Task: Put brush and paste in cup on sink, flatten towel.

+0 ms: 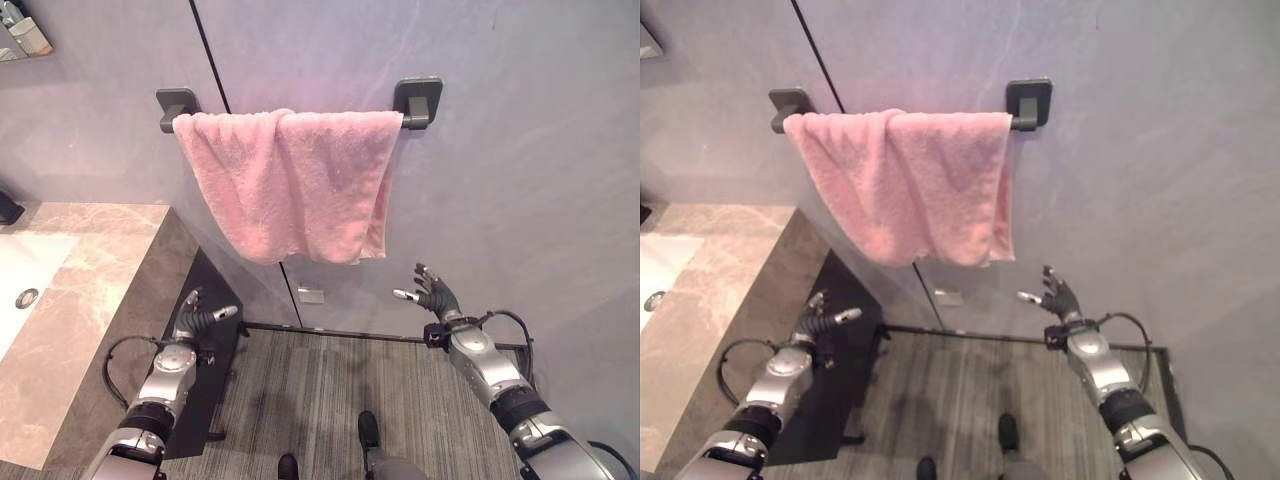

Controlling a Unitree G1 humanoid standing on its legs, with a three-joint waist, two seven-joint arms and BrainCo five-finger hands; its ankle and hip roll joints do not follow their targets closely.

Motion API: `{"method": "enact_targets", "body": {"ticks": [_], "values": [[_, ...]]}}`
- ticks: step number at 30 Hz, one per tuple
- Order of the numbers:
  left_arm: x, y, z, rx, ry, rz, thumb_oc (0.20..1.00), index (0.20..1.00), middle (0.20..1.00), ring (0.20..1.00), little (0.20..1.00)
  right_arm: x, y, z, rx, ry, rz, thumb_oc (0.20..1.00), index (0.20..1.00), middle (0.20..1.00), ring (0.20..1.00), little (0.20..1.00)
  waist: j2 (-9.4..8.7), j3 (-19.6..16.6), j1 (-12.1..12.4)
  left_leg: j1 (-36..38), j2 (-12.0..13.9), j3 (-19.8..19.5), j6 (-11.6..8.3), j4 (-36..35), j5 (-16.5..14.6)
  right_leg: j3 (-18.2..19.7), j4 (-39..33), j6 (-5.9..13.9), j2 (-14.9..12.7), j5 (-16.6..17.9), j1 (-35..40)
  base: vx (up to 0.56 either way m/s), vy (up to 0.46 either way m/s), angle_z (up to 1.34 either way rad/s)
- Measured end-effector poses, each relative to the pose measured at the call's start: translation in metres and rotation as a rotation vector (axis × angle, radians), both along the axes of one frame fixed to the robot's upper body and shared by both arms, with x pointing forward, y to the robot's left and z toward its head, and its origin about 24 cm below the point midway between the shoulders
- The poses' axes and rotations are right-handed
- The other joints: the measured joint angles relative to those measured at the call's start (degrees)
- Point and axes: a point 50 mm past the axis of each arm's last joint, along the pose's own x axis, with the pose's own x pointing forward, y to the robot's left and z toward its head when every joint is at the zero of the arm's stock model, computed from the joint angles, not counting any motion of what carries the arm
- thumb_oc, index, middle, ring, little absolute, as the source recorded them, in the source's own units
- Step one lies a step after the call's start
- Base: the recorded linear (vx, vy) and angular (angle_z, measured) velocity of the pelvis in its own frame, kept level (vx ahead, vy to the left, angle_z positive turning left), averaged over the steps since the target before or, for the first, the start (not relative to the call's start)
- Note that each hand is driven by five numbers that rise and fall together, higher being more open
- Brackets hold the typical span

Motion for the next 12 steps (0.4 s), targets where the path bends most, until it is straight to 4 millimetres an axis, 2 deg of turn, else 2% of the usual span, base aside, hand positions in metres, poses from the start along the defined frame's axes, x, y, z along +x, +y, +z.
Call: {"method": "enact_targets", "body": {"ticks": [1, 3, 4, 5, 8, 12], "values": [[-0.009, -0.005, -0.014, -0.019, 0.055, 0.005, 1.0, 1.0, 1.0, 1.0, 1.0, -0.008, -0.007, -0.012, -0.007, 0.049, -0.029, 1.0, 1.0, 1.0, 1.0, 1.0, -0.02, 0.0, -0.4, 0.1, 0.0, 0.1, 0.01, 0.1, 0.0, 0.1, 0.0, 0.02, 0.0, 0.0, 0.1, 0.01, -0.012, -0.05], [-0.019, -0.008, -0.028, -0.034, 0.117, 0.018, 1.0, 1.0, 1.0, 1.0, 1.0, -0.016, -0.014, -0.024, -0.018, 0.103, -0.056, 1.0, 1.0, 1.0, 1.0, 1.0, -0.02, 0.0, -0.5, 0.5, 0.0, 0.4, 0.08, 0.1, 0.0, 0.3, 0.0, 0.01, 0.1, 0.0, 0.3, 0.01, -0.013, -0.05], [-0.028, -0.012, -0.038, -0.006, 0.169, -0.011, 1.0, 1.0, 1.0, 1.0, 1.0, -0.027, -0.022, -0.036, 0.035, 0.142, -0.117, 1.0, 1.0, 1.0, 1.0, 1.0, -0.13, -0.2, -1.0, 0.5, 0.0, 0.4, 0.18, 0.1, -0.1, 0.3, 0.0, 0.01, 0.1, 0.0, 0.4, 0.01, -0.007, -0.04], [-0.044, -0.017, -0.054, -0.006, 0.249, -0.011, 1.0, 1.0, 1.0, 1.0, 1.0, -0.047, -0.031, -0.057, 0.101, 0.23, -0.203, 1.0, 1.0, 1.0, 1.0, 1.0, -0.14, -0.3, -1.4, 1.2, 0.1, 0.4, 0.43, 0.0, -0.3, 0.4, 0.0, -0.13, 0.2, -0.2, 1.0, 0.01, -0.021, -0.03], [-0.059, -0.017, -0.065, 0.003, 0.305, -0.006, 1.0, 1.0, 1.0, 1.0, 1.0, -0.062, -0.034, -0.07, 0.122, 0.281, -0.224, 1.0, 1.0, 1.0, 1.0, 1.0, -0.31, -0.6, -2.1, 1.3, 0.1, 0.4, 0.87, -0.2, -0.7, 0.5, 0.0, -0.24, 0.2, -0.3, 1.0, 0.01, -0.015, -0.03], [-0.085, -0.018, -0.084, 0.044, 0.445, -0.019, 1.0, 1.0, 1.0, 1.0, 1.0, -0.106, -0.046, -0.106, 0.088, 0.5, -0.305, 1.0, 1.0, 1.0, 1.0, 1.0, -0.53, -3.4, -2.0, 1.4, 0.4, 0.4, 1.05, -0.2, -1.0, 0.5, 0.0, -0.42, 0.5, -0.5, 1.2, 0.0, 0.0, 0.0]]}}
